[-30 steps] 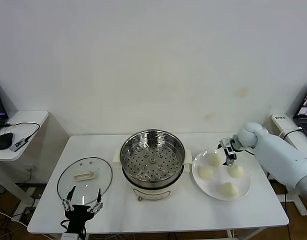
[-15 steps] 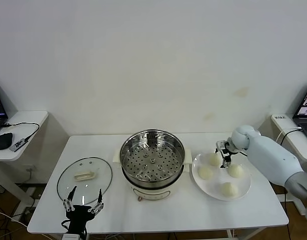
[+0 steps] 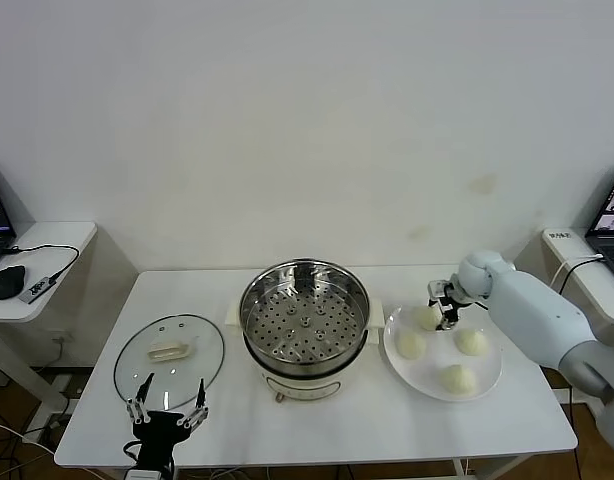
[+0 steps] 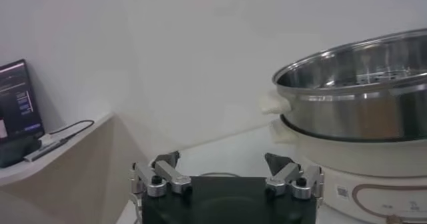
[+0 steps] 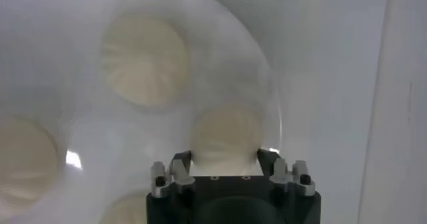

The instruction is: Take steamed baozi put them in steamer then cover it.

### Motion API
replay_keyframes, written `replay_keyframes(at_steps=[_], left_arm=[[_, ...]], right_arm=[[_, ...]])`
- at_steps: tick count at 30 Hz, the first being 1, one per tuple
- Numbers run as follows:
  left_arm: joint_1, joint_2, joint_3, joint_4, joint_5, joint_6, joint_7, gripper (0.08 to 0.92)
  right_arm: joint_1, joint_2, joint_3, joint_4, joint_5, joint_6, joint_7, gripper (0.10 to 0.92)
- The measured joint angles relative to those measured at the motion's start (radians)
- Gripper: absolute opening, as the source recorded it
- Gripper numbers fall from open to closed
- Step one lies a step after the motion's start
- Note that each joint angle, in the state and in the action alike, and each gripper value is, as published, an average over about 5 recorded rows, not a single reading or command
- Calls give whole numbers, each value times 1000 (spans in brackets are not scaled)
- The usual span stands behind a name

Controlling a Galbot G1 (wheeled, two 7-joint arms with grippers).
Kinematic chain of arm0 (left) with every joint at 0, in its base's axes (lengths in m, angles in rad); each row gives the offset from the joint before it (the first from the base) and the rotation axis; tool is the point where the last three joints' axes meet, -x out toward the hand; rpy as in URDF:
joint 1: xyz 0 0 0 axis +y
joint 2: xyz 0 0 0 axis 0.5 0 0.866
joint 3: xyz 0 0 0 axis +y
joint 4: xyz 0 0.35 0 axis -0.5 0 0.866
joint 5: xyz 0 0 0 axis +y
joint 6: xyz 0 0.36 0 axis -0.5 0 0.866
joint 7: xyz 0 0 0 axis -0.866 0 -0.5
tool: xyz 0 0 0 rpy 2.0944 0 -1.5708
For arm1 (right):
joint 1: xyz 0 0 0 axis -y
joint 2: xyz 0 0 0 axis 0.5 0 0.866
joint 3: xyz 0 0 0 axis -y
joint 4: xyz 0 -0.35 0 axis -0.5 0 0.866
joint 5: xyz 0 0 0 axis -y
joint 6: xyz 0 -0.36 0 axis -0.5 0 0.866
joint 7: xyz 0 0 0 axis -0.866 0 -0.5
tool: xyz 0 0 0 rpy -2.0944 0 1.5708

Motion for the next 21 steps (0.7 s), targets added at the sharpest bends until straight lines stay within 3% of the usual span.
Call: replay_keyframes(at_steps=[11, 21], left_arm=[[-5, 7, 1, -3, 5, -1, 0, 823], [-18, 21, 9, -1, -2, 5, 6, 823]], right_arm=[[28, -35, -21, 43, 33, -12, -14, 552], [167, -135, -114, 198, 178, -49, -30, 560]])
